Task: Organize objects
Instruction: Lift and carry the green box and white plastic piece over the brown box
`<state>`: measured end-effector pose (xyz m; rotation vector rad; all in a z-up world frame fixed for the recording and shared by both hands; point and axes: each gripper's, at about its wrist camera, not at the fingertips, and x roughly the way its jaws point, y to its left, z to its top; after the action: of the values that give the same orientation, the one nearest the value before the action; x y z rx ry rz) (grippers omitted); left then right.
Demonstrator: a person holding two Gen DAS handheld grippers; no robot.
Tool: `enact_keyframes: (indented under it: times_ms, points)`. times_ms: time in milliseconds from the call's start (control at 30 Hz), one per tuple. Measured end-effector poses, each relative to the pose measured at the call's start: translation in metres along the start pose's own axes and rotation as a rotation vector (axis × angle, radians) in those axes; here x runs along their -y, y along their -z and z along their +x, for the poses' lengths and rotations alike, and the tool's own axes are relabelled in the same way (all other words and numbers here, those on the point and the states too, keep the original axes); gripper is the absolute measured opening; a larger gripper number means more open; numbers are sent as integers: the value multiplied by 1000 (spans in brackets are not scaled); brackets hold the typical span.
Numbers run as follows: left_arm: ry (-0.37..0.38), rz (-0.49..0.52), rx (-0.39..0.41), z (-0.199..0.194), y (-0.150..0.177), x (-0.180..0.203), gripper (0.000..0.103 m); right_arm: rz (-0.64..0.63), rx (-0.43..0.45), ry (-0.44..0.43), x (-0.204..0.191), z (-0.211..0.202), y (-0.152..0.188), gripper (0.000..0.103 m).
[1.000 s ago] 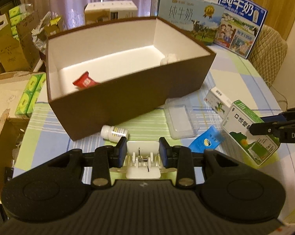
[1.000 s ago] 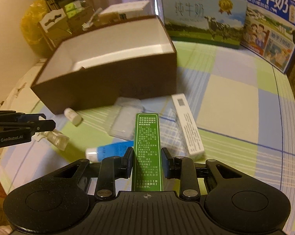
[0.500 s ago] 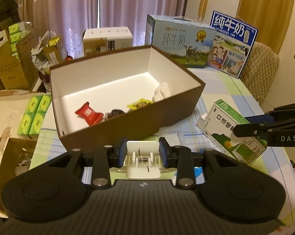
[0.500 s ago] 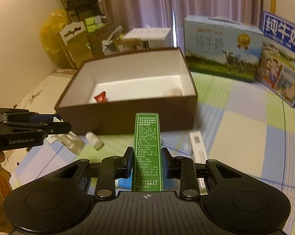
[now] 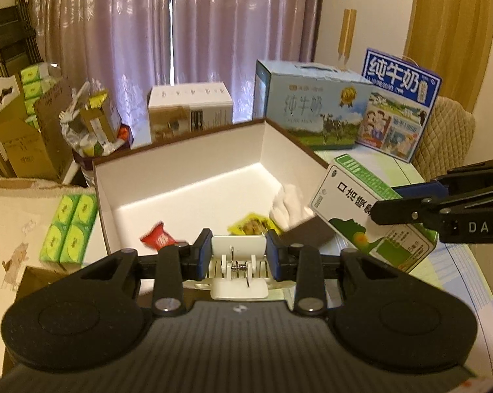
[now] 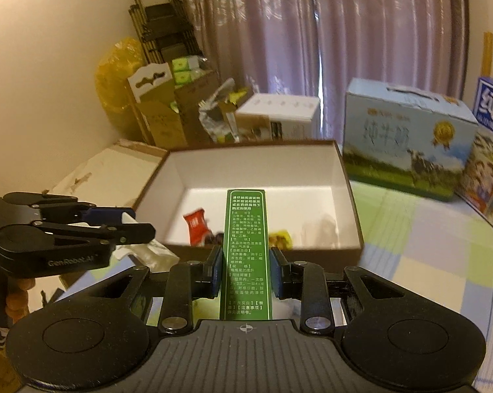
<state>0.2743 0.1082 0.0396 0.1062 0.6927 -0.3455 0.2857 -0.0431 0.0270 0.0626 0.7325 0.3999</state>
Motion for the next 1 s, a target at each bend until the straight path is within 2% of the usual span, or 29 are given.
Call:
enact_keyframes:
  times_ms: [467,733,1000]
  points:
    - [-67,-12,16,47,-47,-30,30,11,36,-15,3,53,-57,26]
    - [-94,-37,-34,91,-60,-50,30,56,10,4,10,103,-75,26]
    - [-113,-63,-109,136,-59,-62,30,105,-55,16,20,157,-77,26]
